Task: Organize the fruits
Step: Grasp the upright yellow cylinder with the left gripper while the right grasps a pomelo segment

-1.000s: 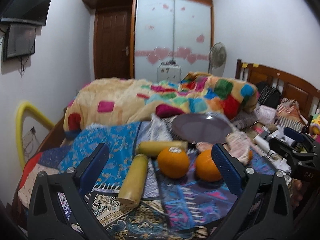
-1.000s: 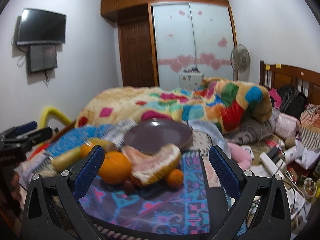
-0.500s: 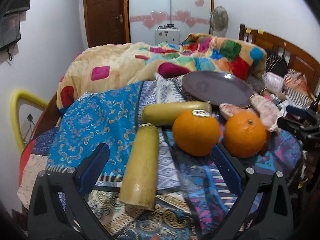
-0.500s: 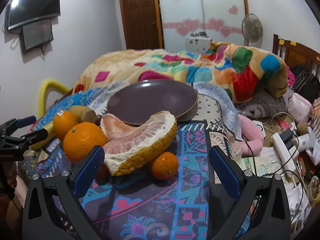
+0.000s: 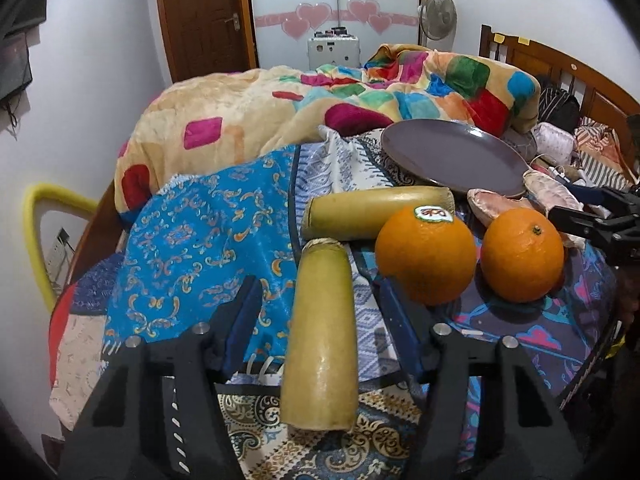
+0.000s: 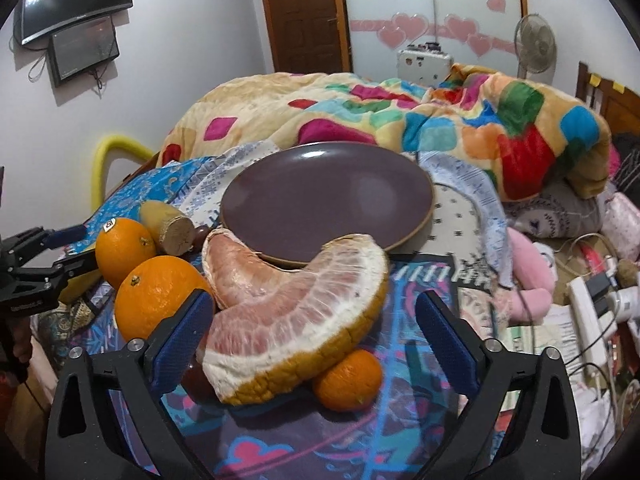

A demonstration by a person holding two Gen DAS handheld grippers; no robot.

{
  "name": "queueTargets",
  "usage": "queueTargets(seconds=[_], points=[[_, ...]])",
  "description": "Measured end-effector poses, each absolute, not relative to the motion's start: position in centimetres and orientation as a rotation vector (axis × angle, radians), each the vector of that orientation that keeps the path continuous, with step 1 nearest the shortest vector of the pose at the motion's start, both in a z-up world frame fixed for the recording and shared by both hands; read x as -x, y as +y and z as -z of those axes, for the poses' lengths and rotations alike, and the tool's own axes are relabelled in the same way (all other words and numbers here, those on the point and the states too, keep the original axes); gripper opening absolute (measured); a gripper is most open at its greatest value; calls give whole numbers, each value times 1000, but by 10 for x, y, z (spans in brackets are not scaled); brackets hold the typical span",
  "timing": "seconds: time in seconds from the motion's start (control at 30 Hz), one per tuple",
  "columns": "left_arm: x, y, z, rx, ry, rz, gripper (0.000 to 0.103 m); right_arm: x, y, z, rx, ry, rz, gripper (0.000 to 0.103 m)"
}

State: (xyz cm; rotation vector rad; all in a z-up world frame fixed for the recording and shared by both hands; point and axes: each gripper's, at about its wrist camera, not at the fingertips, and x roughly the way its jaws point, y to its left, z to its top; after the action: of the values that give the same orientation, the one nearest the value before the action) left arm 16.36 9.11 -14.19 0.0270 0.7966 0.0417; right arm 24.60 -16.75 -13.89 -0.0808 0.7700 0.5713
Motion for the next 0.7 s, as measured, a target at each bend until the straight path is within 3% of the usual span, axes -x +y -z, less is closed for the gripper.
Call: queueTargets(seconds=[0.23,0.4,0.53,0.7], points=[[-170,94,150,-23,849,-13,49,-250,-165,140,58,787,-573,75],[-177,92,159,-17,880,11,40,-249,-170,135,39,784,-581,49],[-182,92,161,-12,887,15,40,-246,-165,129,61,778,-605,43],[-185,92,163,-16,888,13,38,-245,-157,134,65,818,-628,46]])
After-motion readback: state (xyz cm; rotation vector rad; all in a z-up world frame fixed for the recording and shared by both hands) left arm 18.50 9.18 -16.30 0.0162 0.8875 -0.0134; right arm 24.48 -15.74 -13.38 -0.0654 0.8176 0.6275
